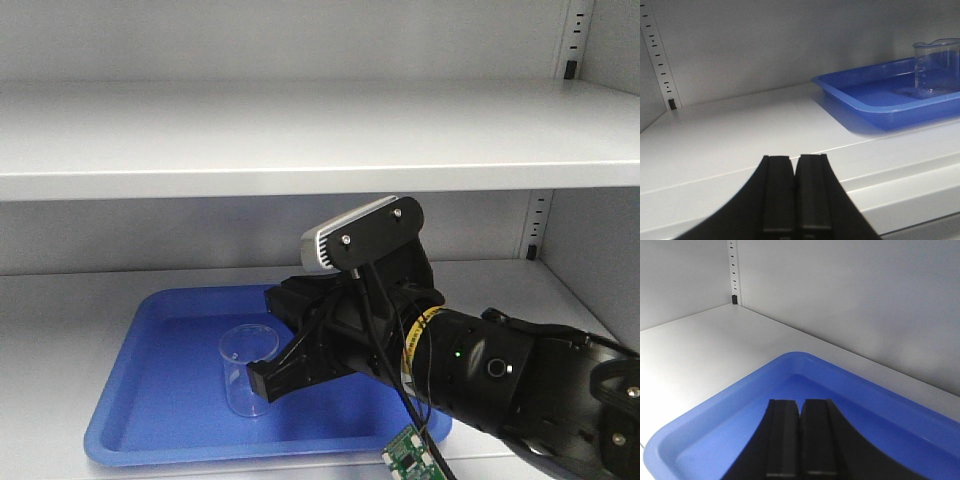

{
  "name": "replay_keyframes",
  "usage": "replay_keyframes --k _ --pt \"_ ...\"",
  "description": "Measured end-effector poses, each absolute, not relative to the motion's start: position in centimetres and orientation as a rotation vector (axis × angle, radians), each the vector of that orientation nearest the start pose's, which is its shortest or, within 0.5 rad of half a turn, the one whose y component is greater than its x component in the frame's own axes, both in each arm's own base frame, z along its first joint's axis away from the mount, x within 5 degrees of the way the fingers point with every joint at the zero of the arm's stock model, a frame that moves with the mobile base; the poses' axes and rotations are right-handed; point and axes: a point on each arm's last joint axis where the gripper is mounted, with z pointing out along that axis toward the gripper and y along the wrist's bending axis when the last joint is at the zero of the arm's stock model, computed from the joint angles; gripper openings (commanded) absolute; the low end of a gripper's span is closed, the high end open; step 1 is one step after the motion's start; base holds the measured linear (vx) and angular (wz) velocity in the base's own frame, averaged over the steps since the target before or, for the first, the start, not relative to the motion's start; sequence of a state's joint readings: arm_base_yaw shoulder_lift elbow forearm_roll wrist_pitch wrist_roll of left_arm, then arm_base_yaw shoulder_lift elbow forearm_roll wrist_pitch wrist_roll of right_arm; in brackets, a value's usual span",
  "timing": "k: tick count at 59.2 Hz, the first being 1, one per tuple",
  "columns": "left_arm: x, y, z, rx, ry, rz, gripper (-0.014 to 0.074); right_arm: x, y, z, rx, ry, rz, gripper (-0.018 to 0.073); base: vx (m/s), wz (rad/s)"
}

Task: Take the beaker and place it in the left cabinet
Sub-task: 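Withdraw the open right gripper away from the beaker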

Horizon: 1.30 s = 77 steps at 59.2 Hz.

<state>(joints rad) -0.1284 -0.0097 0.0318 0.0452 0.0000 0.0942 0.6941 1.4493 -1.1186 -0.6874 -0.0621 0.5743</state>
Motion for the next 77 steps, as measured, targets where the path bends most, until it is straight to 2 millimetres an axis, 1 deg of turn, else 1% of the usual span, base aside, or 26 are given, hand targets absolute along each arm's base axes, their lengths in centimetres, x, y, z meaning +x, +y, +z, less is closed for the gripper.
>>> replay_keyframes --k 5,11,20,26,32,39,41,47,55,67,77 --pt "5.6 -0.7 20.3 0.201 1.492 0.009 0.0001 26.0 22.0 35.1 -0.726 1.641 0.448 -0.0009 0.00 0.00" --pt "5.6 -0.7 20.3 0.201 1.492 0.009 0.0001 26.1 21.7 35.0 -0.692 1.690 0.434 -0.0007 0.00 0.00" --pt "5.6 -0.7 20.3 0.201 1.492 0.009 0.0001 26.5 20.5 34.1 -0.522 1.877 0.456 -0.0006 0.00 0.00" --pt "5.6 -0.7 20.3 0.201 1.492 0.009 0.0001 26.6 19.5 33.5 -0.444 1.990 0.454 -0.0006 0.00 0.00" --pt "5.6 -0.7 20.3 0.201 1.492 0.009 0.0001 26.4 18.6 33.5 -0.465 2.045 0.420 -0.0006 0.00 0.00" --pt "5.6 -0.7 20.3 0.201 1.492 0.009 0.0001 25.8 17.4 33.7 -0.509 2.043 0.398 -0.0006 0.00 0.00" --pt "5.6 -0.7 20.3 0.201 1.492 0.009 0.0001 25.6 16.8 33.5 -0.502 2.045 0.401 -0.0006 0.00 0.00" --pt "5.6 -0.7 20.3 0.201 1.492 0.009 0.0001 24.8 14.7 32.1 -0.427 2.052 0.418 -0.0006 0.00 0.00" --pt "5.6 -0.7 20.3 0.201 1.492 0.009 0.0001 23.0 12.0 30.1 -0.338 2.023 0.410 -0.0006 0.00 0.00" --pt "5.6 -0.7 20.3 0.201 1.492 0.009 0.0001 20.7 8.1 29.0 -0.266 1.949 0.316 -0.0006 0.00 0.00" --pt "5.6 -0.7 20.3 0.201 1.492 0.009 0.0001 18.5 4.8 27.8 -0.191 1.928 0.210 -0.0006 0.00 0.00"
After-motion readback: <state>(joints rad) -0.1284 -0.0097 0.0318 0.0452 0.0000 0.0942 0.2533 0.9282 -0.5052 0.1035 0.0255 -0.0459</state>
